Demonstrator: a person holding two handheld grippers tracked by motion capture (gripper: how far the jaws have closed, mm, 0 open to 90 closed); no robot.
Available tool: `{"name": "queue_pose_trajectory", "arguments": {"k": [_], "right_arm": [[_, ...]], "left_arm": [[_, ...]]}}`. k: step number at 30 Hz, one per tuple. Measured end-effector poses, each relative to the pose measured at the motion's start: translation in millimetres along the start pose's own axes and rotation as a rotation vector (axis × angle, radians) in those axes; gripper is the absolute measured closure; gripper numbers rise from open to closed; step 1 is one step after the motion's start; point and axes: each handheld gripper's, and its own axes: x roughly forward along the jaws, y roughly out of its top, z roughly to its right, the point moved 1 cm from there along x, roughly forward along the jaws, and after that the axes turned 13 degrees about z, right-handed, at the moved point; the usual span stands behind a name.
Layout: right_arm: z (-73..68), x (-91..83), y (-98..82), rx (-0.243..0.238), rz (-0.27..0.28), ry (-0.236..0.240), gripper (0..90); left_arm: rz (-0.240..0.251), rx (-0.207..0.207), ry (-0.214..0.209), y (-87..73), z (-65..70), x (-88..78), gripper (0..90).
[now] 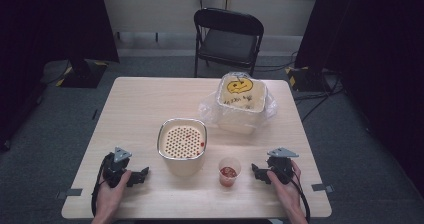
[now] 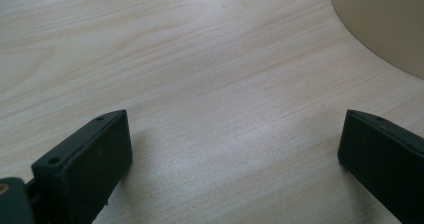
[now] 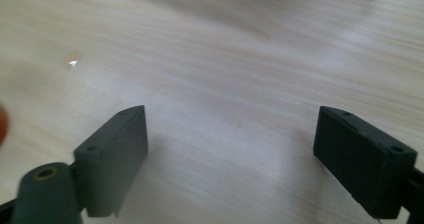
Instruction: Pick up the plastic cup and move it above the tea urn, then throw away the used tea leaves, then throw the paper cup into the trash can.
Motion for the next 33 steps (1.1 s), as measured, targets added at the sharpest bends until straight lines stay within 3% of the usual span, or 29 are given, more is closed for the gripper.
{"name": "queue_pose_trajectory", "arguments": {"k": [5, 15, 23, 28, 33], "right_arm": [[-8.6, -9.2, -0.3, -0.012, -0.025, 0.085, 13.8], [-35.6, -26.9, -2.2, -0.045, -0.001, 0.218, 13.8], [-58.2, -30.2, -4.3, -0.094, -0.011, 0.335, 14.8], [-67.9, -30.5, -2.6, -0.097, -0.001, 0.398, 15.6], [-76.9, -27.2, 3.8, -0.104, 0.021, 0.405, 17.9]], "left_arm": [[0.0, 0.0, 0.0, 0.0, 0.0, 0.0, 0.3], [0.0, 0.0, 0.0, 0.0, -0.1, 0.0, 0.3], [-0.001, 0.001, -0.001, 0.1, -0.2, 0.0, 0.2], [-0.001, 0.002, -0.001, 0.1, -0.3, 0.0, 0.3], [-0.007, 0.01, -0.006, 0.4, -1.0, 0.0, 0.0]]}}
